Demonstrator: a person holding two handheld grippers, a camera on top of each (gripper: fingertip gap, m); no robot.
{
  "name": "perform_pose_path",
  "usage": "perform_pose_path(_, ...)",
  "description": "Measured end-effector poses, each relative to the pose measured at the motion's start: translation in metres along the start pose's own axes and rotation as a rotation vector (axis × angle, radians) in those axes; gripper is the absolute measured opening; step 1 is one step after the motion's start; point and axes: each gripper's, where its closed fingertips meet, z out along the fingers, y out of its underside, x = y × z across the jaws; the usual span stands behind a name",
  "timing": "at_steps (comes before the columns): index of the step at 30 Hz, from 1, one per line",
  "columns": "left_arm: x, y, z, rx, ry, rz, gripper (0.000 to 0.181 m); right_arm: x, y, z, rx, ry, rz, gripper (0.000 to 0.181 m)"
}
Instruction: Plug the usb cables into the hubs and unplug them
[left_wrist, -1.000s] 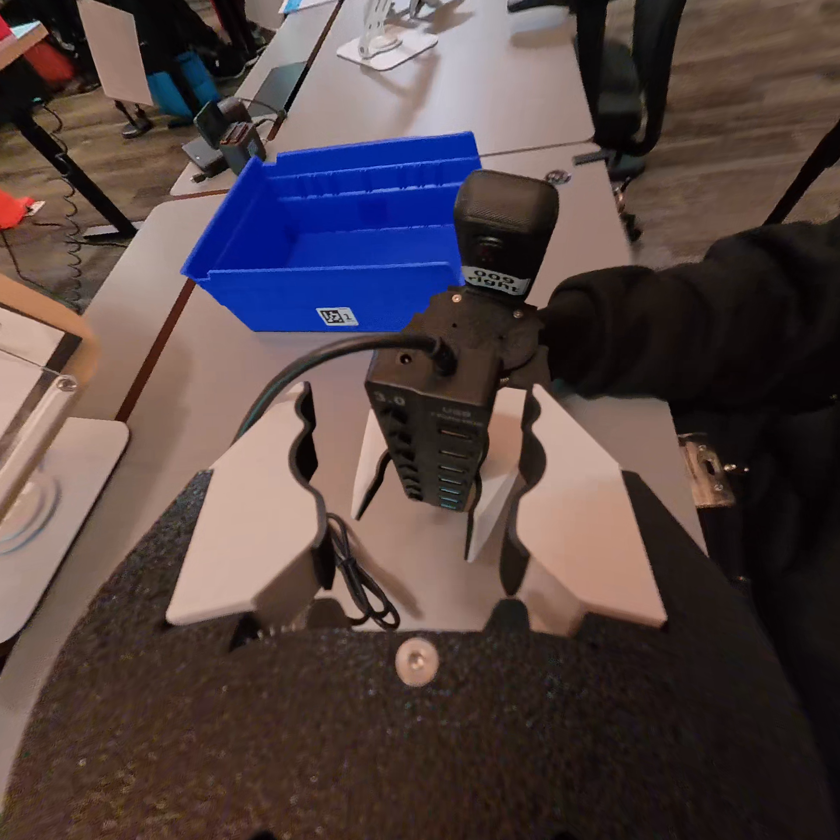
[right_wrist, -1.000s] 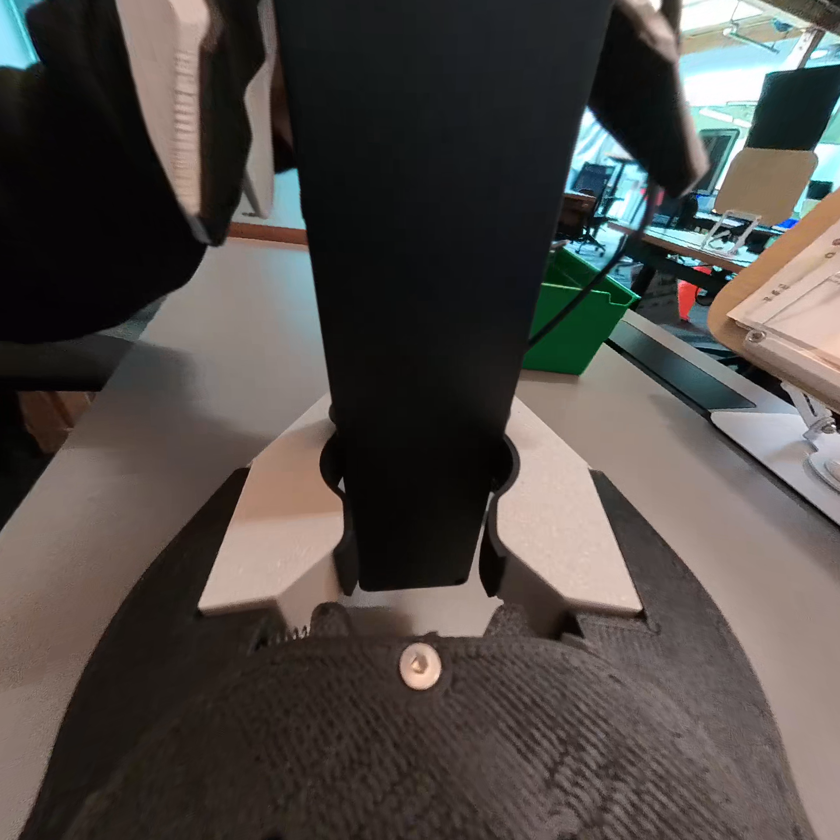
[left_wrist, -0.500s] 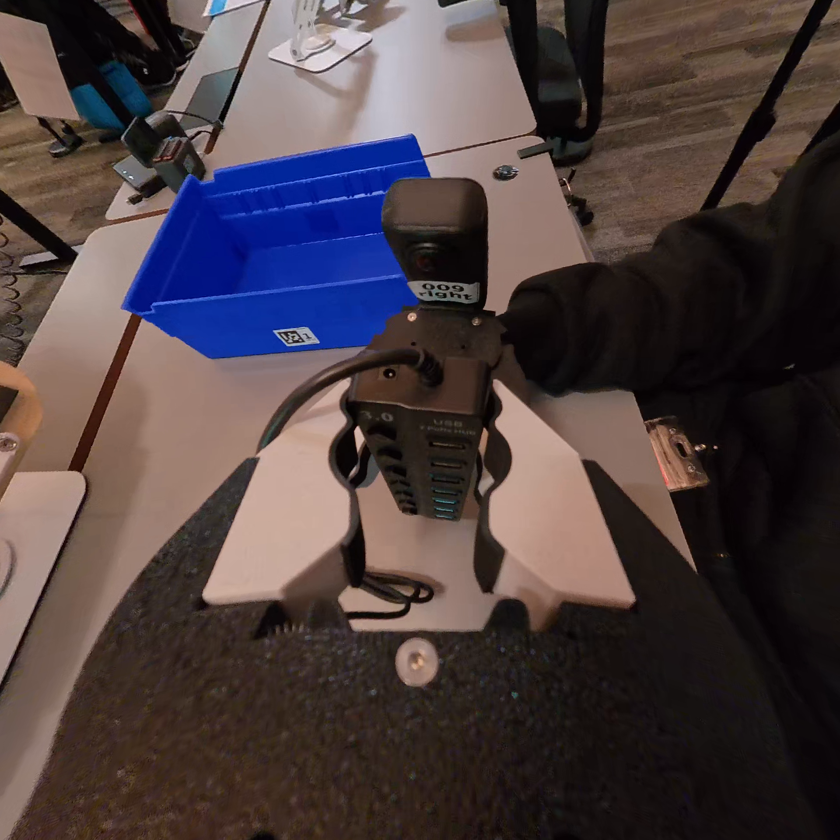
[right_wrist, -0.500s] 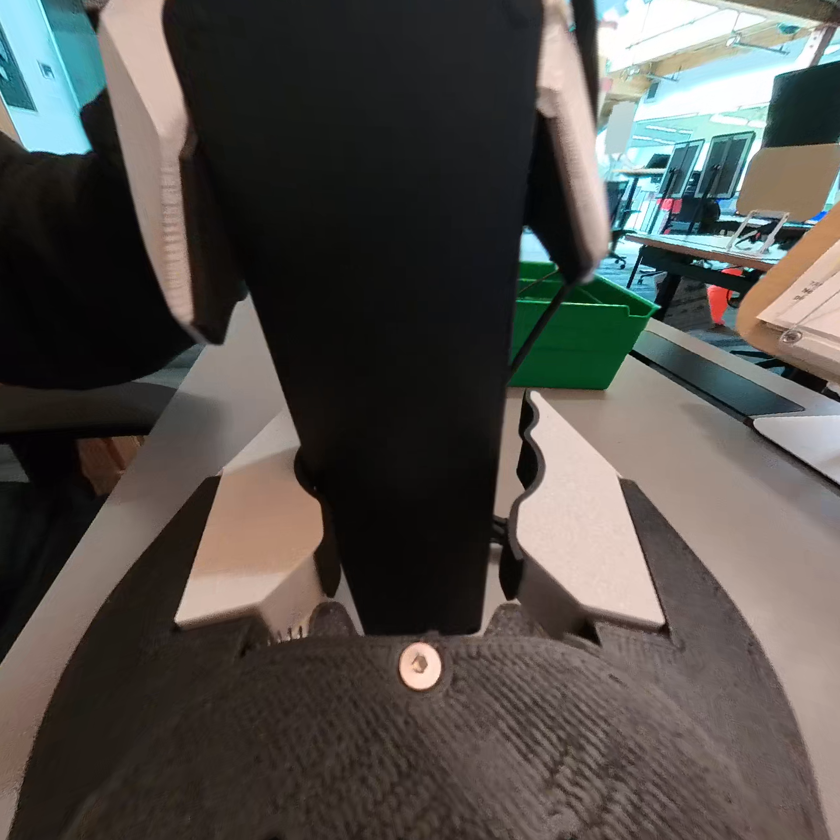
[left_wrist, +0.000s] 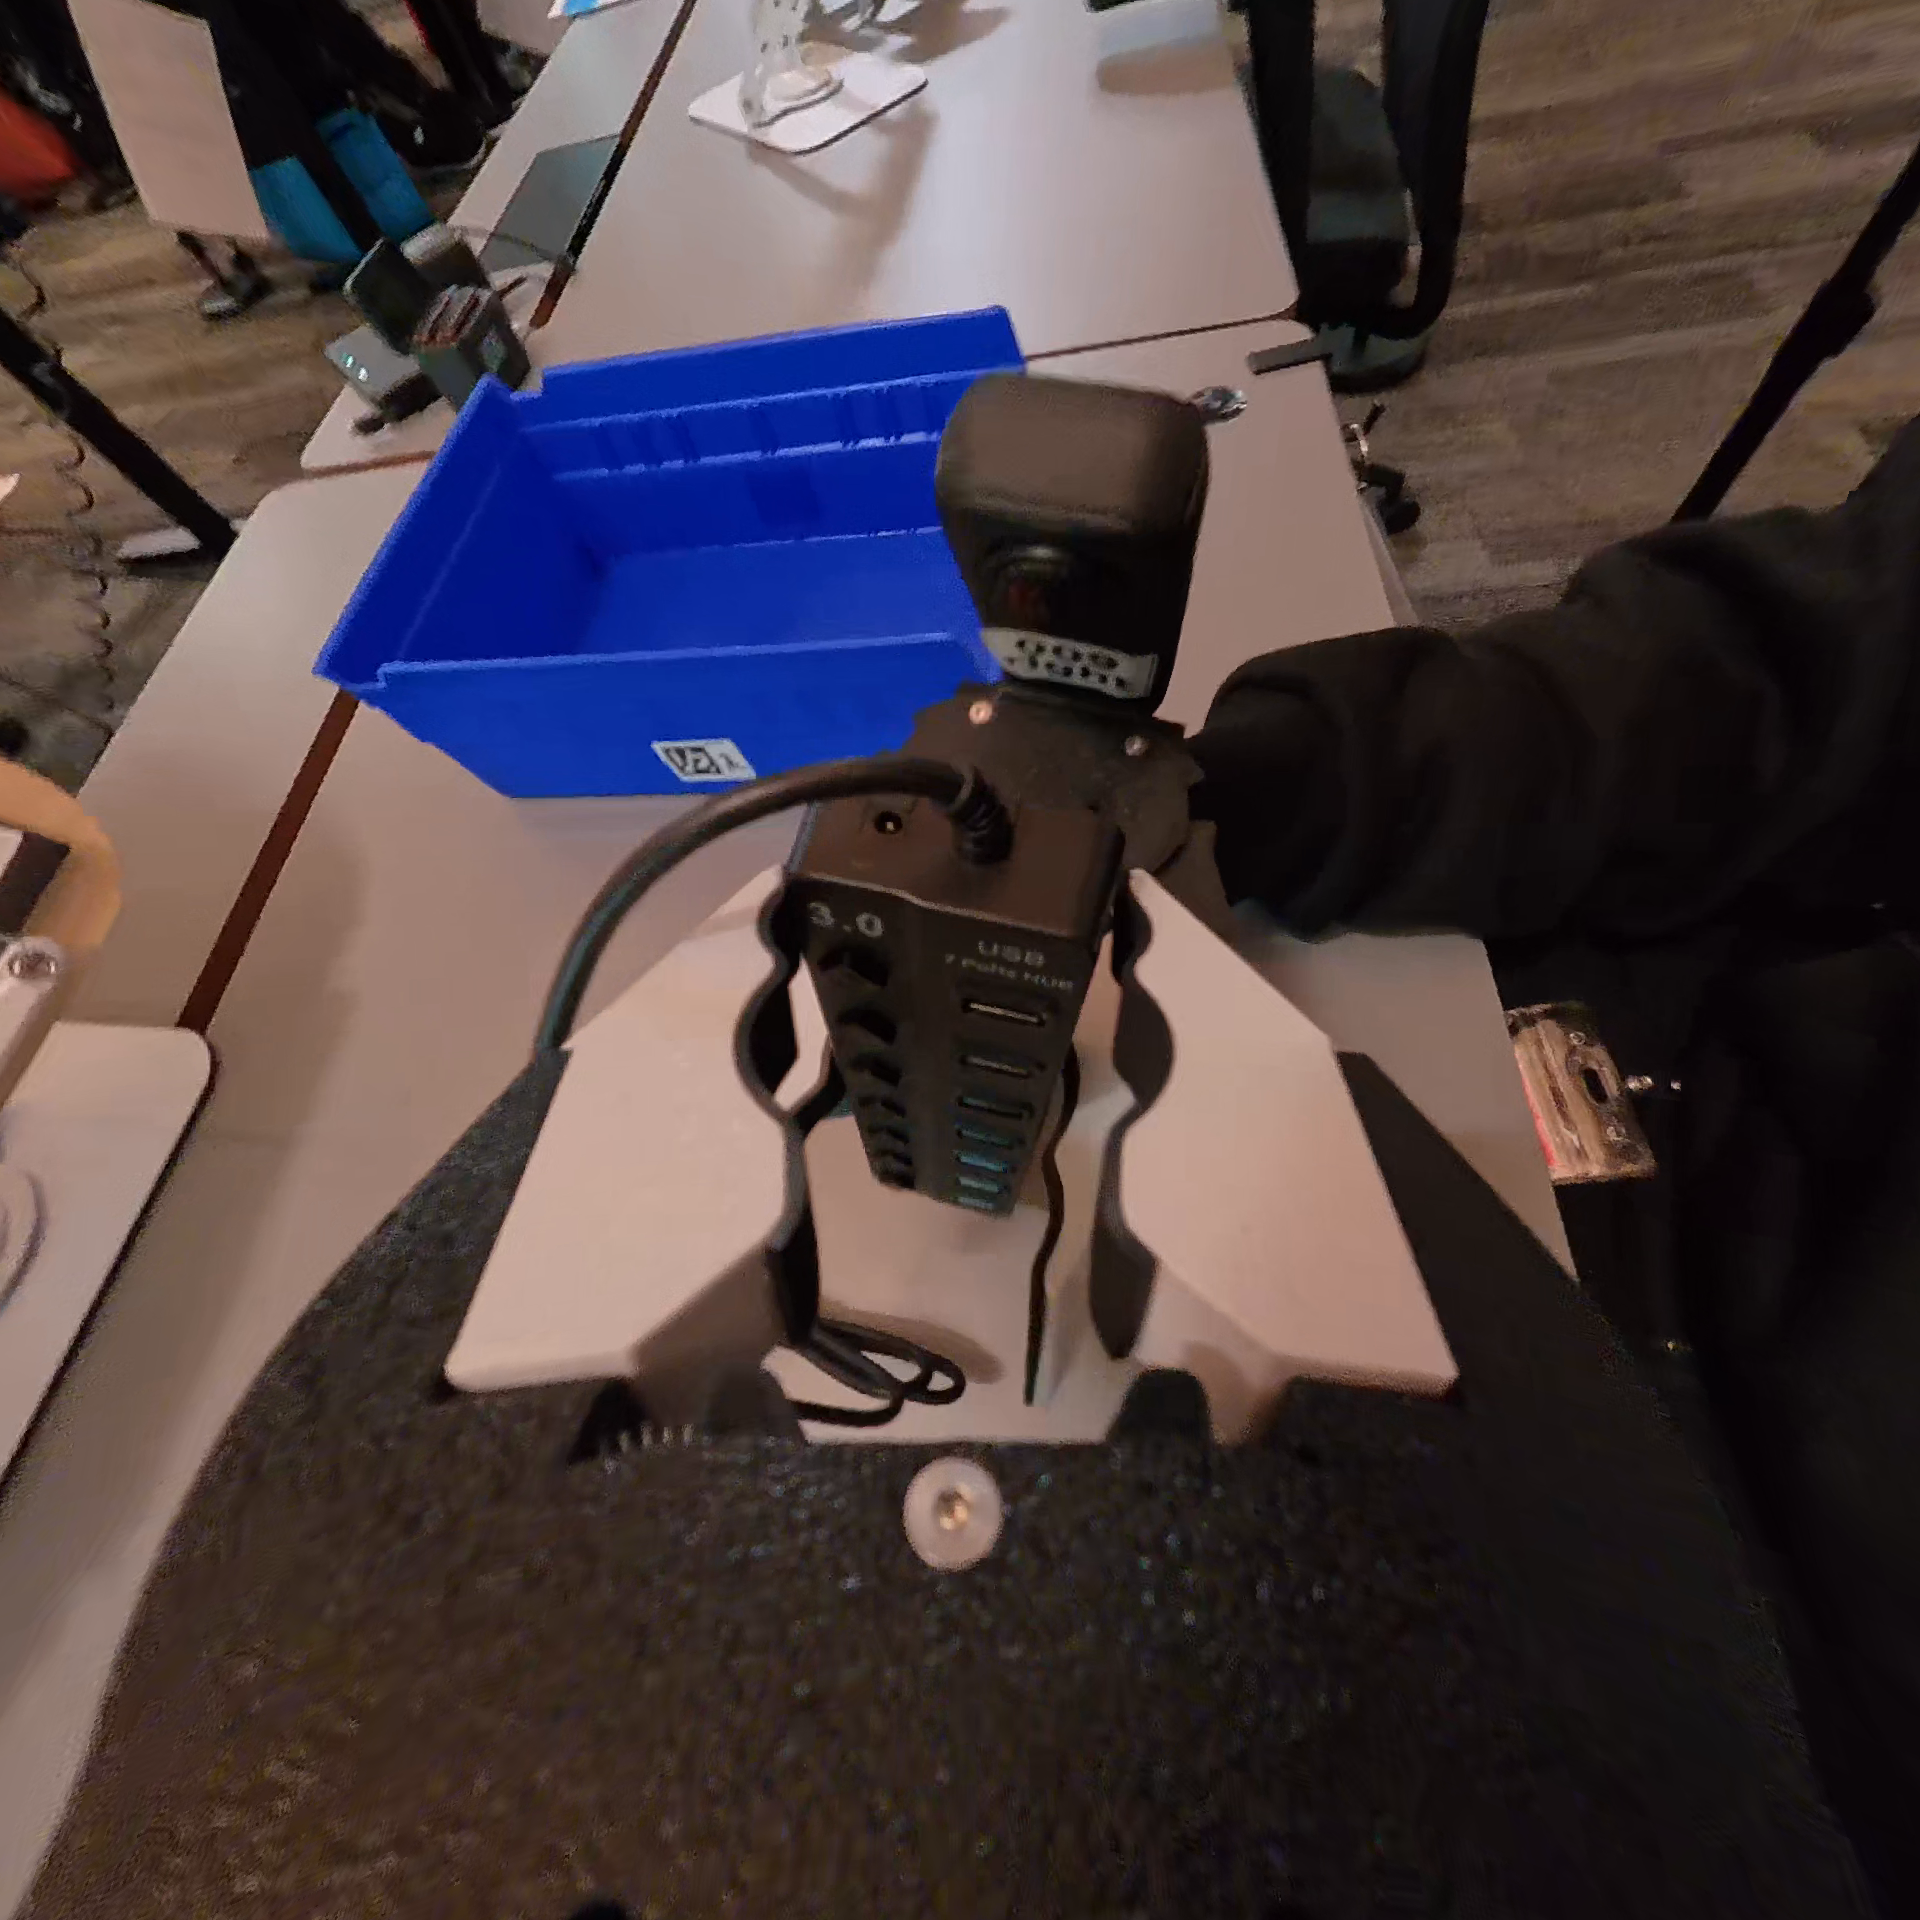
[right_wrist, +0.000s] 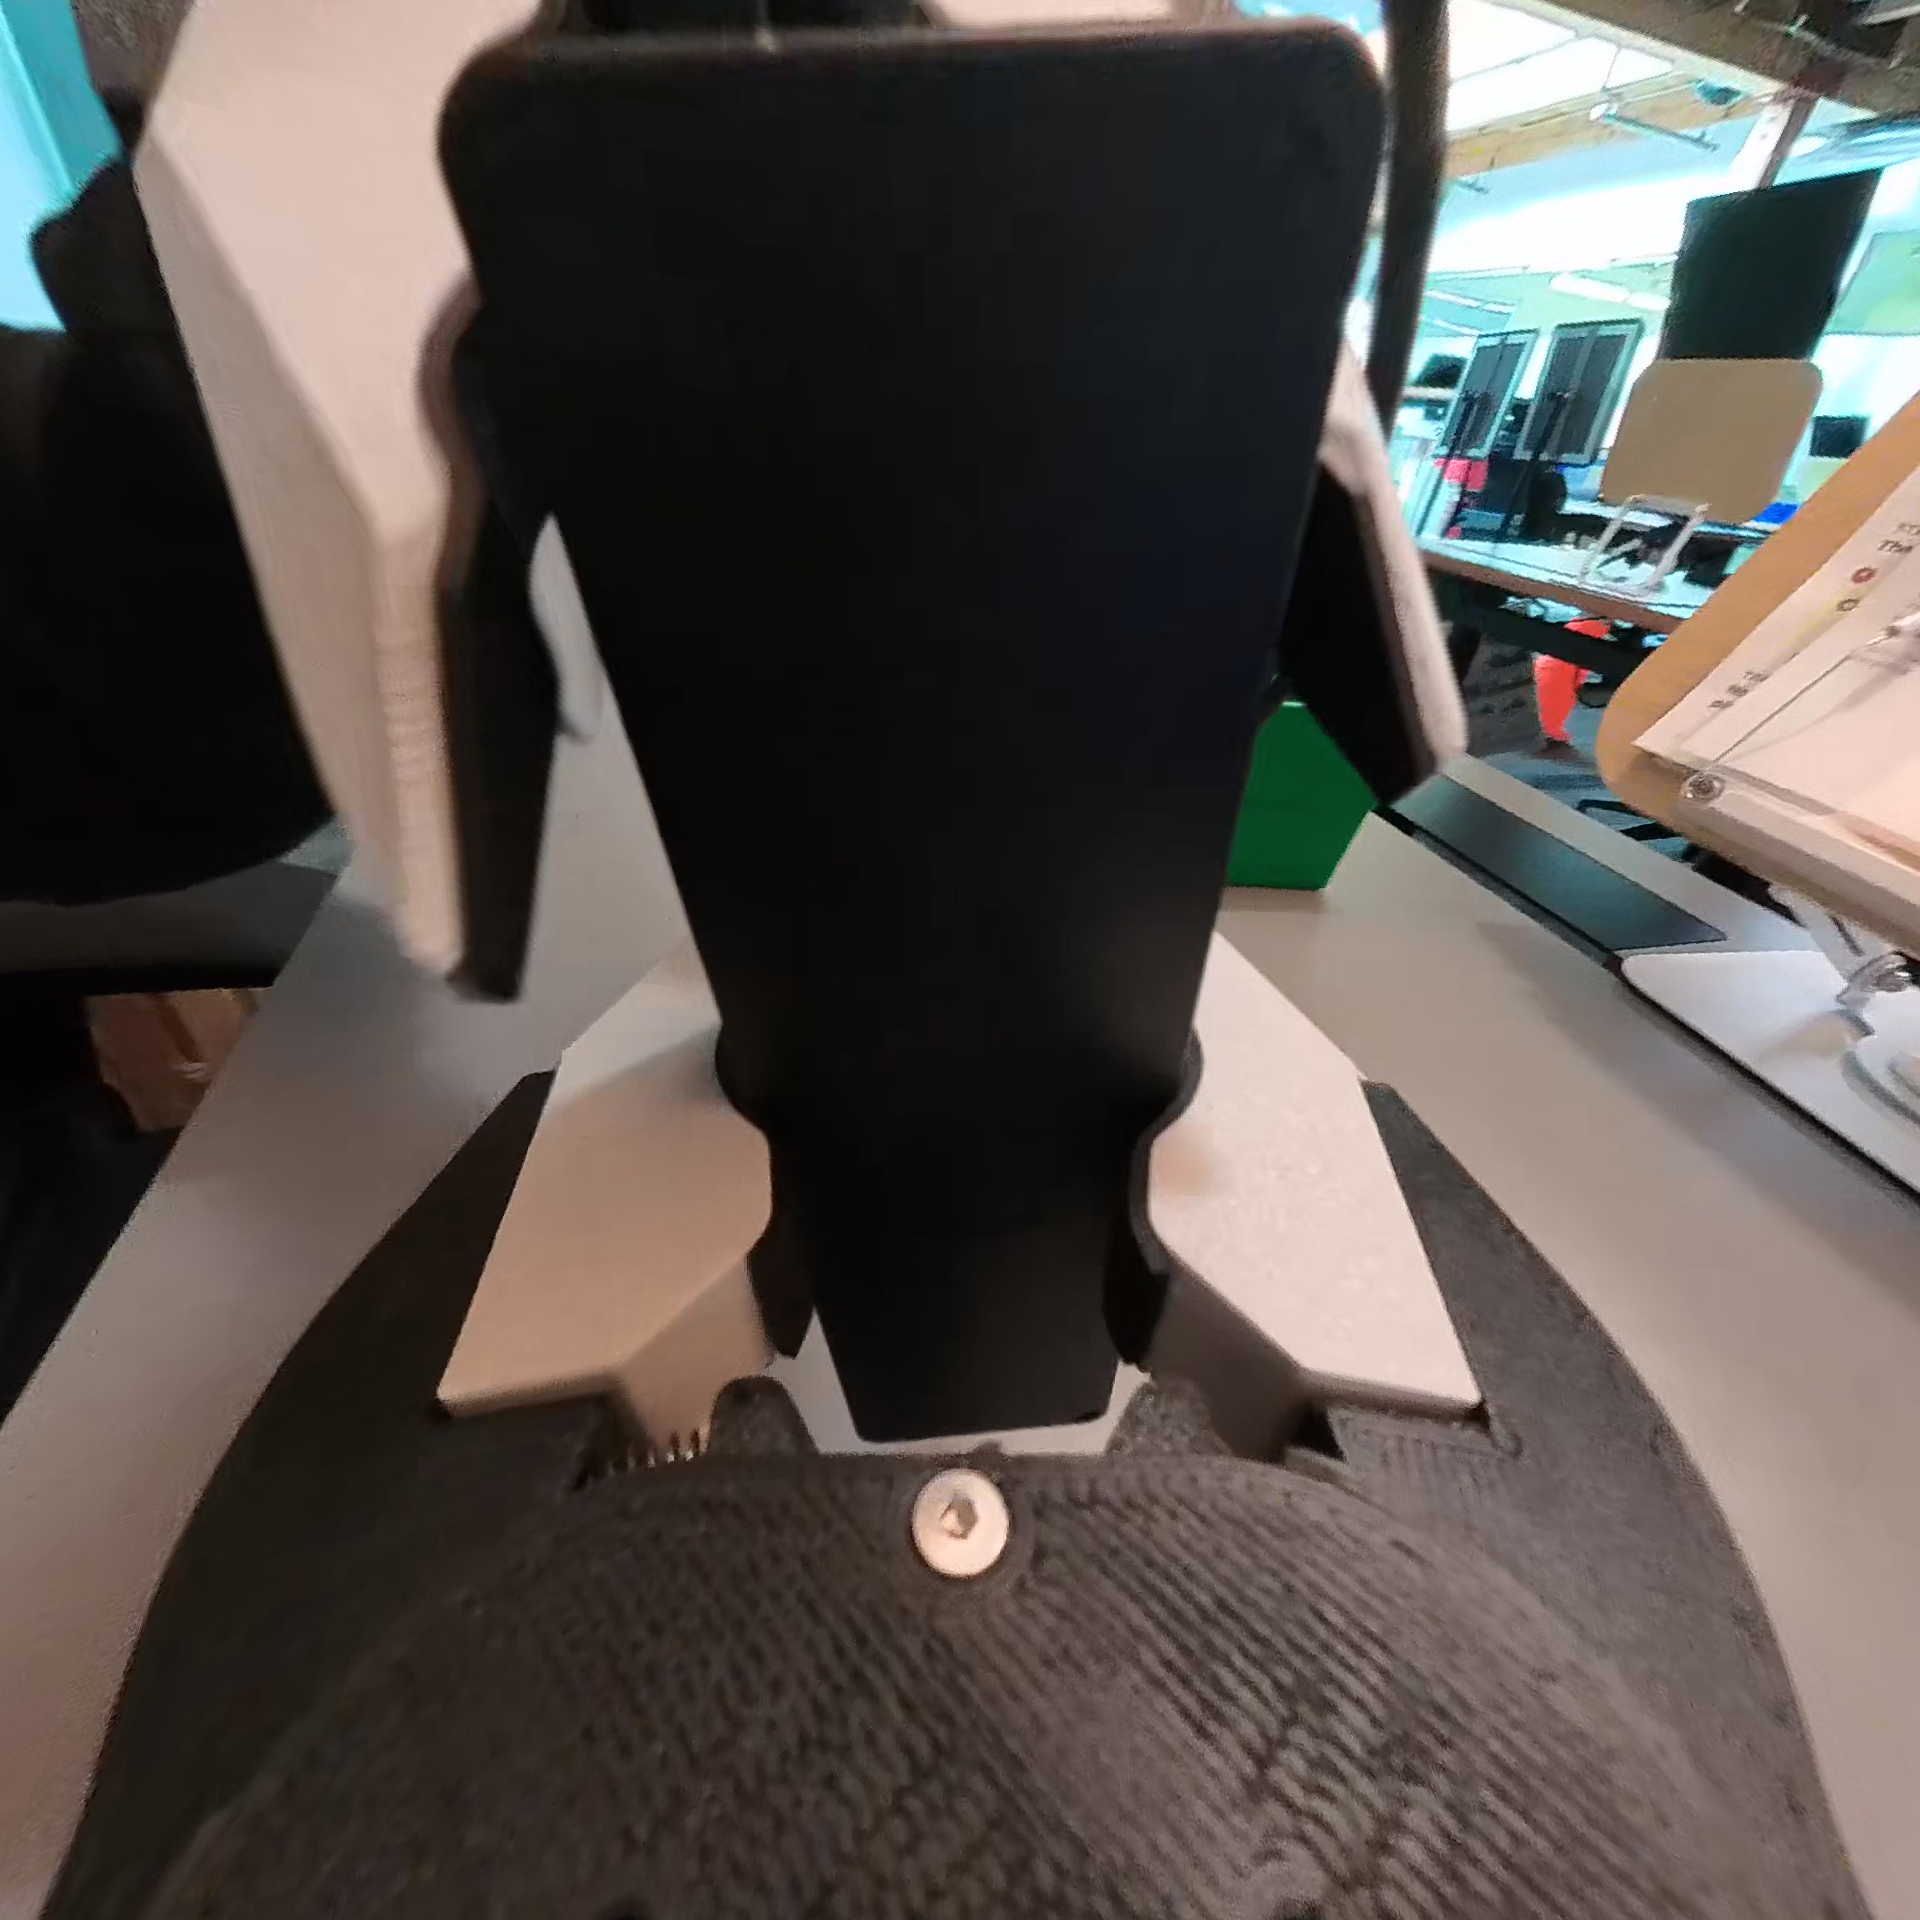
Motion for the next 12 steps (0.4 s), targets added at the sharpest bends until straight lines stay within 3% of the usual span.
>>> perform_pose_path(2, -0.002, 0.008, 0.002, -0.039, -0.039, -0.020, 0.077, 0.001, -0.005, -0.003, 0.037, -0.010, 0.037, 0.069)
perform_pose_path(5, -0.003, 0.019, -0.002, -0.073, -0.097, -0.023, 0.082, 0.005, -0.011, -0.007, 0.085, -0.011, 0.069, 0.069)
perform_pose_path(9, -0.005, 0.016, -0.032, 0.010, -0.162, -0.075, 0.078, 0.012, -0.014, -0.012, 0.112, 0.020, 0.071, 0.069)
perform_pose_path(12, -0.031, 0.024, -0.084, 0.024, -0.321, -0.105, 0.062, 0.021, -0.015, -0.015, 0.135, 0.069, 0.075, 0.069)
